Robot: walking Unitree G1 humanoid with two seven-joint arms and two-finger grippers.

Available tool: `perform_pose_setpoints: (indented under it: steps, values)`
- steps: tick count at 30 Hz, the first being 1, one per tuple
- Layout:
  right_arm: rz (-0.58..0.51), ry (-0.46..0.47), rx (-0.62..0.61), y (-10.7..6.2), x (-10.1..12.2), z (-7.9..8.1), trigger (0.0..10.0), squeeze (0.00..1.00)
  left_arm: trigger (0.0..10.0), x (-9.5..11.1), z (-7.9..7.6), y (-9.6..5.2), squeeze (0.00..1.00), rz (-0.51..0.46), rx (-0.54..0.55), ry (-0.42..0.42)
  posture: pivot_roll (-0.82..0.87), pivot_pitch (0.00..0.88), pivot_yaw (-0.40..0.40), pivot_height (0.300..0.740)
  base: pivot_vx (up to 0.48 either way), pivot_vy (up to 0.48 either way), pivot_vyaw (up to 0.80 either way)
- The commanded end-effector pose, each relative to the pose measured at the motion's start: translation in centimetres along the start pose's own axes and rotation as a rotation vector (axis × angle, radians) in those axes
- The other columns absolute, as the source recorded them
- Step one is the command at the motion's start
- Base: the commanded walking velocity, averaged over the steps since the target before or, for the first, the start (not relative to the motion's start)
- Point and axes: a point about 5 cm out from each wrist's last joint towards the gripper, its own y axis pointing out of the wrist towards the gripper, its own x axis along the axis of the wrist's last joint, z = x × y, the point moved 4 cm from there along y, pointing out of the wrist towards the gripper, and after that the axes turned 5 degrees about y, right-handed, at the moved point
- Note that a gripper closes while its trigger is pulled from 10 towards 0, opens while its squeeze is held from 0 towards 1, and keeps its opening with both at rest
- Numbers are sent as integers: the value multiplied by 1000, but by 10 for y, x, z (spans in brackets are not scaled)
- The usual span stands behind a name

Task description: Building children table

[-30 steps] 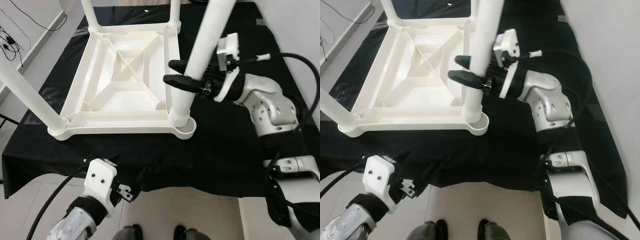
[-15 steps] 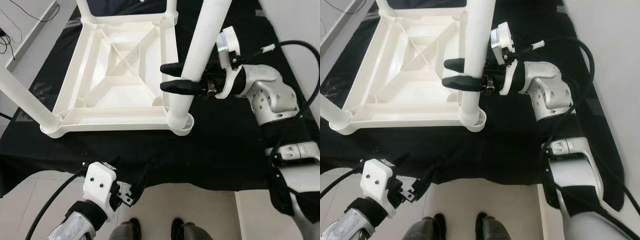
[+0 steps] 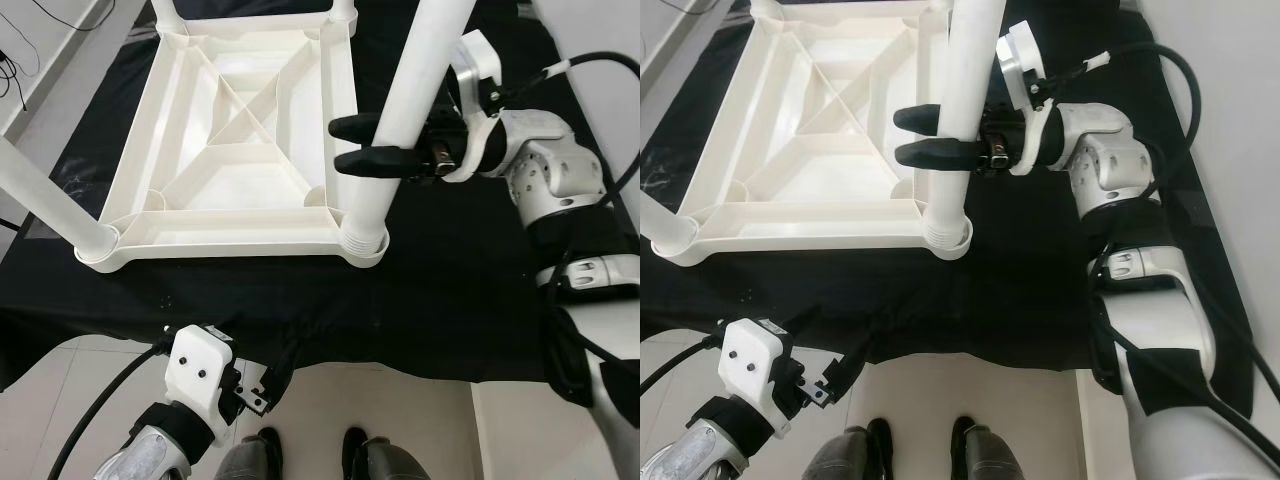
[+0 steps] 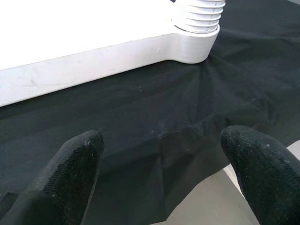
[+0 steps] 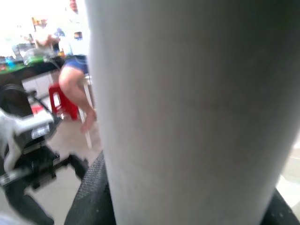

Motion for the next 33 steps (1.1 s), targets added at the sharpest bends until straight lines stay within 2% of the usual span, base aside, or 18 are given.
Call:
perform_pose_setpoints:
  steps: [1,13,16,22,33]
  values:
    - [78,60,38,2,-20,4,10000,0,10000,-1,-2,-4,0,16,-5,0,63,365,-23,740,0,0,0]
    - [158,27,84,7,-24,9,10000,0,10000,0,-2,-6,0,16,-5,3,63,370,-23,740,0,0,0]
    - [213,-12,153,13,-24,20,10000,0,10000,1,-2,-6,0,16,-3,4,64,372,-24,740,0,0,0]
    - [248,-50,217,21,-26,31,10000,0,10000,1,-2,-5,0,15,0,6,62,372,-27,740,0,0,0]
    - [184,12,199,24,-21,25,10000,0,10000,0,-2,-4,0,12,-1,6,53,361,-28,740,0,0,0]
